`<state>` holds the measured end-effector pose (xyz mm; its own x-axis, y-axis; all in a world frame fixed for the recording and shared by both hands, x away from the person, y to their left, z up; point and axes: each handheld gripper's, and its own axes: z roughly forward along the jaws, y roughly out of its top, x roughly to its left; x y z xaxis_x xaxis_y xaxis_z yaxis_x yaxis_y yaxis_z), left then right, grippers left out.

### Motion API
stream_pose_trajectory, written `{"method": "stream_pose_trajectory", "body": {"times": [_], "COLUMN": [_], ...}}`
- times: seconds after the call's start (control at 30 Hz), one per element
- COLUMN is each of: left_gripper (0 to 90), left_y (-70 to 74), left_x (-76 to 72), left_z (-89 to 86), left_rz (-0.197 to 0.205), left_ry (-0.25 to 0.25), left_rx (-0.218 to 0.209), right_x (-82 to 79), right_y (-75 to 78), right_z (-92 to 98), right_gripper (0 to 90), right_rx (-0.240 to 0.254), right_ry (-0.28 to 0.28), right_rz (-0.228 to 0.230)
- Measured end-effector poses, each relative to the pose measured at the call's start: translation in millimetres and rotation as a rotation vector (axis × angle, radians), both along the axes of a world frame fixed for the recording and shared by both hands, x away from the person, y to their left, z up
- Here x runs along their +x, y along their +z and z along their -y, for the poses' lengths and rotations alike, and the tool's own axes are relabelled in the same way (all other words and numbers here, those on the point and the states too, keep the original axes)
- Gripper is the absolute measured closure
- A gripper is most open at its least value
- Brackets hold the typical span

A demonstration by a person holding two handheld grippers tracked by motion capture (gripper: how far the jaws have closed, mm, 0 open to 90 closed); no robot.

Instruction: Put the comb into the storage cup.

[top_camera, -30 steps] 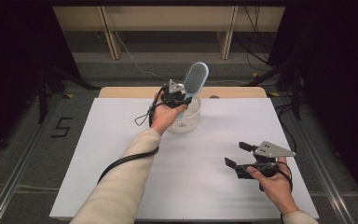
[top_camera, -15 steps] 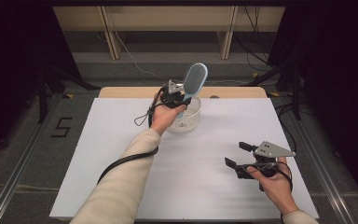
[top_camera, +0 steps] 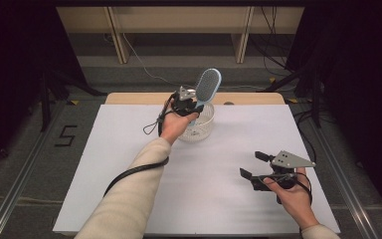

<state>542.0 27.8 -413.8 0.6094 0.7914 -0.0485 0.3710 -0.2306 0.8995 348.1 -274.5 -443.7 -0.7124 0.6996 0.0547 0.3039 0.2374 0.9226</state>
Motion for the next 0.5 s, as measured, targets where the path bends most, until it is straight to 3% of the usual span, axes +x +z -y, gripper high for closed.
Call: {"method": "stream_pose_trajectory", "body": {"times": [0.5], "left_gripper": [69.4], "left_y": [-3.1], "left_x": [-0.7], "left_z": [1.4], "left_rz": [-0.004], "left_ry": [-0.007], "left_rx": [0.011], "right_x": [0.0], "right_y": [-0.1], "right_z": [0.2], "right_gripper": [15.8], "right_rx": [0.000], "right_ry": [0.000], "right_rz": [0.000]}}
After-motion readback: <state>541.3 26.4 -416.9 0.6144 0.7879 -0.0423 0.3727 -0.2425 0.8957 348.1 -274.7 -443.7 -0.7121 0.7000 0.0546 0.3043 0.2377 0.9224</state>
